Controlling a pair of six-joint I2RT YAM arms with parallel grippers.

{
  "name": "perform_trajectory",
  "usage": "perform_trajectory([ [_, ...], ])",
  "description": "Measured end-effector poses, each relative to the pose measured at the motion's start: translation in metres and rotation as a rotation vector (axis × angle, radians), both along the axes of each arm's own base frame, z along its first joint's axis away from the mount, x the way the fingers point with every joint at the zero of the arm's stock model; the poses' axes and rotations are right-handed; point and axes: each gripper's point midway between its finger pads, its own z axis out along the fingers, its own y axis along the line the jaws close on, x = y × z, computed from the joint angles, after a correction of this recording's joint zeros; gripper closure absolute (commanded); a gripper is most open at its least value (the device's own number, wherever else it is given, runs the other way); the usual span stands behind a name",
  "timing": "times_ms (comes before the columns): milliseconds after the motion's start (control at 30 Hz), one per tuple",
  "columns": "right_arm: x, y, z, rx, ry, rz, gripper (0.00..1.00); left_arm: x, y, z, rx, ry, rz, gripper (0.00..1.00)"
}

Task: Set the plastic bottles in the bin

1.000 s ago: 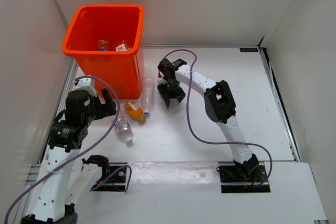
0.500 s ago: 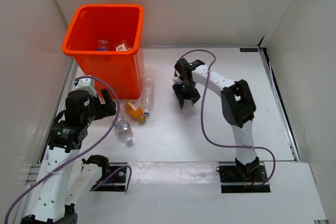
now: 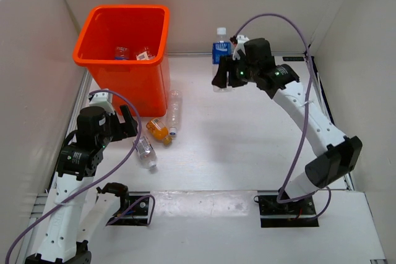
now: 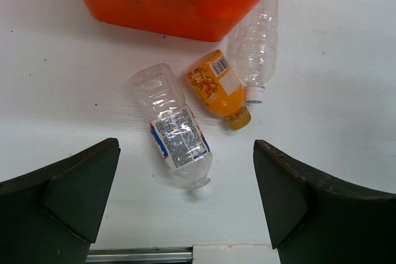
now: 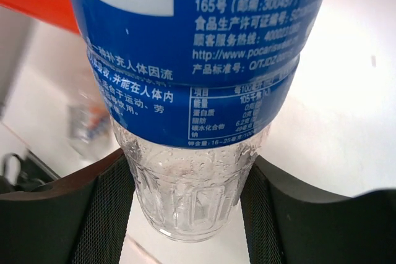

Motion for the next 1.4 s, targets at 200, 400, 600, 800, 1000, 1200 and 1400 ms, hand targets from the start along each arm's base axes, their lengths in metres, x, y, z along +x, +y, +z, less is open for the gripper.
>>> perform_trajectory([
  [200, 0.003, 0.043, 0.103, 0.162, -0.238, 0.055, 1.0, -0.001, -0.002, 0.0, -0.003, 0.0, -0.015, 0.0],
  [400, 0.009, 0.107, 0.212, 0.332, -0.506, 0.148, 1.0, -0.001, -0.004, 0.001, -0.008, -0.002, -0.023, 0.0],
  [600, 0.01, 0.176, 0.232, 0.404, -0.623, 0.226, 1.0, -0.002, -0.005, 0.002, -0.012, -0.009, -0.029, 0.0],
  [800, 0.027, 0.237, 0.176, 0.363, -0.602, 0.258, 0.99, -0.002, -0.007, 0.004, -0.018, -0.017, -0.042, 0.0],
  [1000, 0.044, 0.273, 0.137, 0.325, -0.631, 0.234, 0.6, -0.001, -0.009, 0.006, -0.025, -0.029, -0.051, 0.0],
  [1200, 0.052, 0.268, 0.145, 0.346, -0.639, 0.191, 0.1, -0.001, -0.011, 0.007, -0.03, -0.031, -0.059, 0.0],
  [1400, 0.065, 0.256, 0.147, 0.309, -0.669, 0.137, 0.1, -0.001, -0.011, 0.007, -0.032, -0.03, -0.062, 0.0],
])
